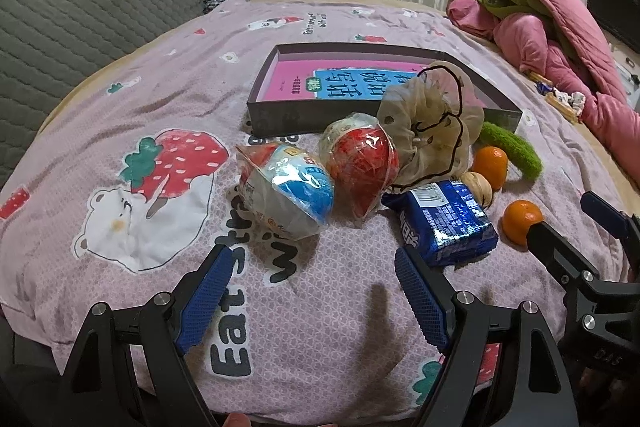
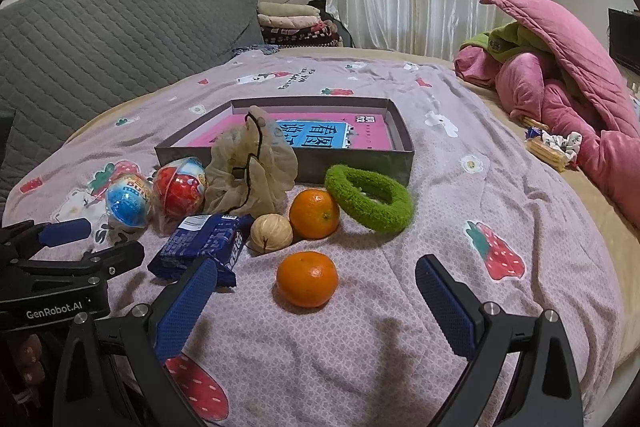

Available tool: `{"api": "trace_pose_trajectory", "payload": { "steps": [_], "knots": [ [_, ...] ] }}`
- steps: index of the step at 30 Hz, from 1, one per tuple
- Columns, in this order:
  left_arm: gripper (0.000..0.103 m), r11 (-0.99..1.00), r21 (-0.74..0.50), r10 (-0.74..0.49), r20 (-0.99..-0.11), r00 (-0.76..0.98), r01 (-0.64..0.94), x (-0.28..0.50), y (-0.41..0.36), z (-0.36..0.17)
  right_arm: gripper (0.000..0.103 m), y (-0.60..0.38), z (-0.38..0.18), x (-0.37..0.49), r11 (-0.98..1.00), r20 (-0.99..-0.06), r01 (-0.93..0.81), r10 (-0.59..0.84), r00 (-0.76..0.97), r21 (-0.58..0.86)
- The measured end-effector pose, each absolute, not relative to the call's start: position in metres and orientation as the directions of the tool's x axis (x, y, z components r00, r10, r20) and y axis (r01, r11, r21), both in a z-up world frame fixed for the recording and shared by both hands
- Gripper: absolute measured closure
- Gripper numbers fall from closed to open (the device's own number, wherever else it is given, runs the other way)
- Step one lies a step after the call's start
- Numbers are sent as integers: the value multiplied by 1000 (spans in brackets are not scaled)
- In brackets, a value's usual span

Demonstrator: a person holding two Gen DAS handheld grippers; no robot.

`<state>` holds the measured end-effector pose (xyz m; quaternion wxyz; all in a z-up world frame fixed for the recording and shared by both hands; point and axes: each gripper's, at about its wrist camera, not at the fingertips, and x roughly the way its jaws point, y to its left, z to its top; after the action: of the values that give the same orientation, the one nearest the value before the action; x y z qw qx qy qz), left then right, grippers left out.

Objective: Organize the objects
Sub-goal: 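Move the left tool toward the blue-and-white wrapped egg while the right tool approaches a tangerine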

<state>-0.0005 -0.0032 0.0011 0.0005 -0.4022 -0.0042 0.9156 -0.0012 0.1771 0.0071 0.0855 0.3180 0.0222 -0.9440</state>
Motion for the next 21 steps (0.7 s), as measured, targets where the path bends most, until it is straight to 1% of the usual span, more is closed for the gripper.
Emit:
{"api": "trace_pose_trajectory", "payload": {
  "steps": [21],
  "knots": [
    [19, -999, -22, -9, -735, -678, 38, -5, -23, 1, 3, 154, 8, -6, -974, -600, 227, -185, -778, 5]
  ]
}}
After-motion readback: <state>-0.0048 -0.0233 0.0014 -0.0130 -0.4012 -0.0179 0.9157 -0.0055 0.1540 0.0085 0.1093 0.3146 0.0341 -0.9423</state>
